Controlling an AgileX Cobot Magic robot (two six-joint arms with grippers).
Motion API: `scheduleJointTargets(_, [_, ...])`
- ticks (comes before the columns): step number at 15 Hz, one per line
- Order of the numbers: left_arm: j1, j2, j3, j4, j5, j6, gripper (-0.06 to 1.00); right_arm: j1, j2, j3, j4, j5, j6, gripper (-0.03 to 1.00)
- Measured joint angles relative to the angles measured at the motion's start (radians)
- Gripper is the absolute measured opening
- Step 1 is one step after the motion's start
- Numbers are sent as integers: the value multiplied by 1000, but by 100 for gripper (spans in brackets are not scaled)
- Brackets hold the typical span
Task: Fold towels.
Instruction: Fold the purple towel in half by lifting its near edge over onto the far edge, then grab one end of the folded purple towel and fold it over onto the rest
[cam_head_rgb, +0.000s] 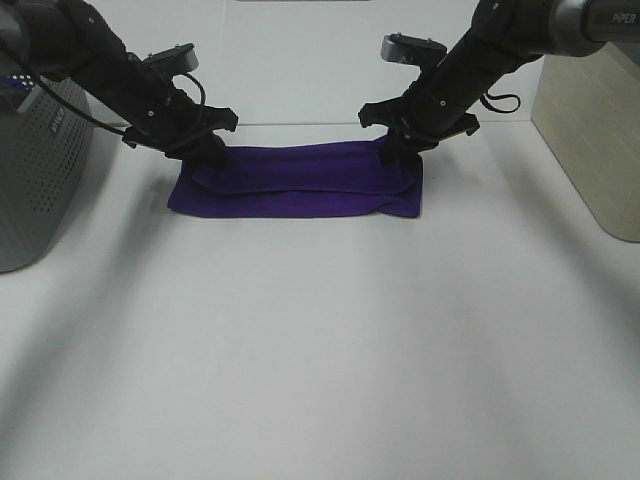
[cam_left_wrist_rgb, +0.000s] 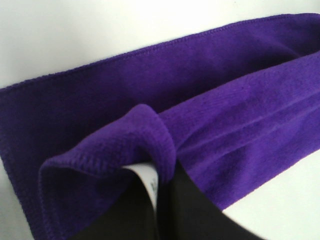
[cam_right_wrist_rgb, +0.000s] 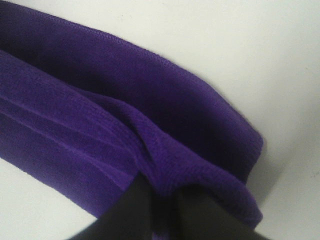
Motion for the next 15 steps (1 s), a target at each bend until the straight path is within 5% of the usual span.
scheduleJointTargets(3, [3, 1, 0, 16, -39, 0, 16, 0, 0, 0, -16, 0, 3, 38])
scheduleJointTargets(5, [3, 1, 0, 41, -47, -17, 48, 0, -3, 0, -41, 2, 3, 60])
scheduleJointTargets(7, [3, -11, -5, 96, -18, -73, 80, 0, -13, 0, -77, 21, 3, 70])
scheduleJointTargets(11, [6, -17, -149, 280, 201, -192, 88, 0, -98, 0, -108, 155, 10, 72])
scheduleJointTargets(15, [64, 12, -166, 232, 280, -197, 88, 0, -113, 0, -98, 330, 58, 72])
